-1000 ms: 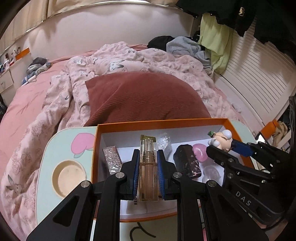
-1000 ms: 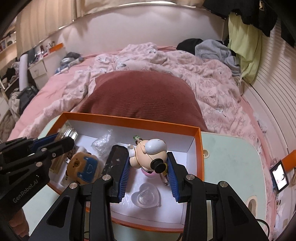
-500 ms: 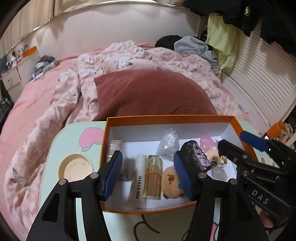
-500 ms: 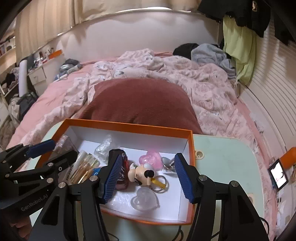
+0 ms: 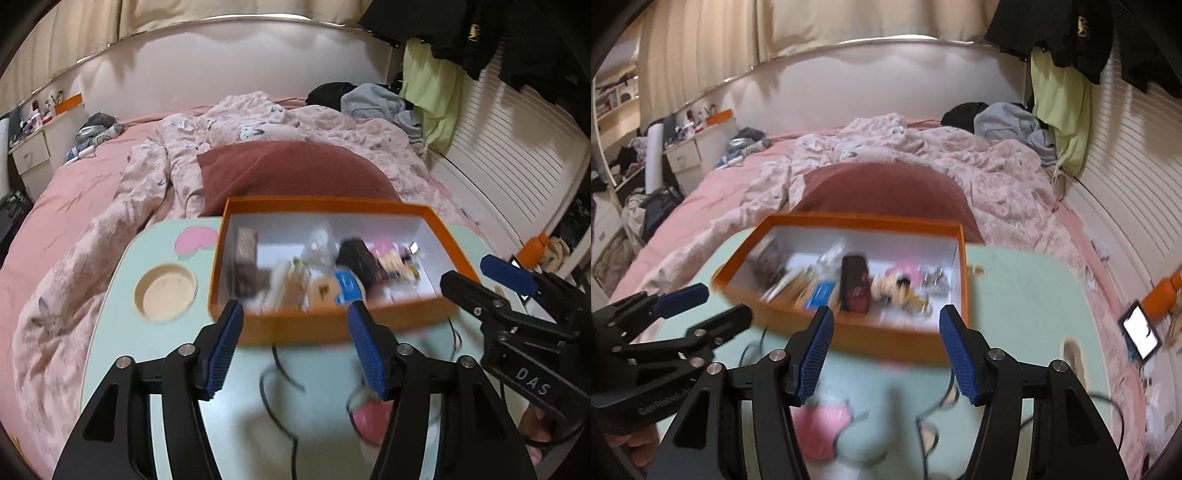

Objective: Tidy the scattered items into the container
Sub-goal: 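Withdraw both open grippers from the box back over the empty table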

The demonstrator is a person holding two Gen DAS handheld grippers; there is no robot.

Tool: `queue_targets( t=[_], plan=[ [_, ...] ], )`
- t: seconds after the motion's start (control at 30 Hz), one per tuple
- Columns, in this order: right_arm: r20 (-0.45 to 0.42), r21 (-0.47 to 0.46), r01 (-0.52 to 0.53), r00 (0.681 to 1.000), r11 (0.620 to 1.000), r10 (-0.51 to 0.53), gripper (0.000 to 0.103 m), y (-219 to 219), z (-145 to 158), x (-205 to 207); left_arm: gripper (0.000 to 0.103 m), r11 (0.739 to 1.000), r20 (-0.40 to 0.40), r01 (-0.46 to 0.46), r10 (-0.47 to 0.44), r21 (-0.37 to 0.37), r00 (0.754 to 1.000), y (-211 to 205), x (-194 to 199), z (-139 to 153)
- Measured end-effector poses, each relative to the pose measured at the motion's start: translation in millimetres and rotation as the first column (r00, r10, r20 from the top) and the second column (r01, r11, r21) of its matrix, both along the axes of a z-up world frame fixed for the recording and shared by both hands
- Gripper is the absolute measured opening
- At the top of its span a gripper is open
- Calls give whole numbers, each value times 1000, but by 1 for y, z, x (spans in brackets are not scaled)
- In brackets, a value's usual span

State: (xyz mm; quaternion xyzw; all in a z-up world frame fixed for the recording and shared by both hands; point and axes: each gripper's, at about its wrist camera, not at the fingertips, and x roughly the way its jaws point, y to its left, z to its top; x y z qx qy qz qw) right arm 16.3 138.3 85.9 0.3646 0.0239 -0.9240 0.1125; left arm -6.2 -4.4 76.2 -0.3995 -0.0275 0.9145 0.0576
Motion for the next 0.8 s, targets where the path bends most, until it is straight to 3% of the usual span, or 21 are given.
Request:
queue_targets(
  t=[0.13, 0.27, 0.33, 0.37, 0.43, 0.53, 0.63, 0.7, 0.8],
  plan=[
    [42, 40, 7, 999, 999, -8, 64, 4, -27, 28, 70, 1000, 10, -4, 4, -31, 1000, 7, 26, -23],
    [169, 35, 24, 985, 999, -29, 64, 13, -56, 24, 70, 1000, 81, -16, 18, -25, 997, 8, 27, -51],
    [202, 27, 41, 978, 999, -46, 64, 19, -63, 20, 71, 999, 124, -23, 27, -35, 992, 10, 24, -63],
    [208, 23, 49, 977, 999, -52, 64, 21, -64, 19, 71, 998, 110, -29, 34, -49, 993, 11, 25, -64],
    [224, 15, 72, 972, 997, -74, 64, 26, -69, 18, 80, 998, 110, -30, 37, -64, 993, 12, 25, -66],
    [206, 83, 94, 972, 992, -109, 73, 22, -74, 21, 103, 998, 115, -10, 18, -70, 993, 16, 26, -72],
    [201, 98, 105, 972, 990, -123, 82, 24, -76, 21, 103, 998, 99, -15, 21, -63, 995, 15, 29, -75],
    [212, 102, 129, 966, 986, -148, 96, 30, -78, 19, 103, 998, 93, -19, 25, -63, 995, 14, 31, -76],
    [221, 101, 139, 962, 985, -158, 101, 36, -81, 17, 103, 998, 94, -25, 31, -65, 995, 13, 30, -76]
  ],
)
